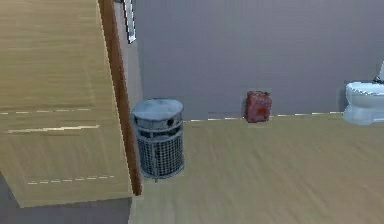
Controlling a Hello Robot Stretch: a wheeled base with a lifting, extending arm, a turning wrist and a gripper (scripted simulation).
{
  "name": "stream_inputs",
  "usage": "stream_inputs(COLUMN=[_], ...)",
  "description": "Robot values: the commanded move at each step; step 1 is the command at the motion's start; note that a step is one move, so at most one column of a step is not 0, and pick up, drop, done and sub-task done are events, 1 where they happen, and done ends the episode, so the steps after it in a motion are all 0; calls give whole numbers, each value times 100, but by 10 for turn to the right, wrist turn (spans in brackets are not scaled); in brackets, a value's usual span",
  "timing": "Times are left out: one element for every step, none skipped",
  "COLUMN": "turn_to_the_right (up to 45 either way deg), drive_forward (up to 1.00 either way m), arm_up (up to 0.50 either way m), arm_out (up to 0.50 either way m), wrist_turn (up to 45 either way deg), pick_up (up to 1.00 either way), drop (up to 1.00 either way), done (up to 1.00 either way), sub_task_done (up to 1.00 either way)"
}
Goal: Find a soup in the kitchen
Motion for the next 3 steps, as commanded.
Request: stream_inputs(turn_to_the_right=[0,-450,-450], drive_forward=[20,0,0], arm_up=[0,0,0], arm_out=[0,0,0], wrist_turn=[0,0,0], pick_up=[0,0,0], drop=[0,0,0], done=[0,0,0], sub_task_done=[0,0,0])
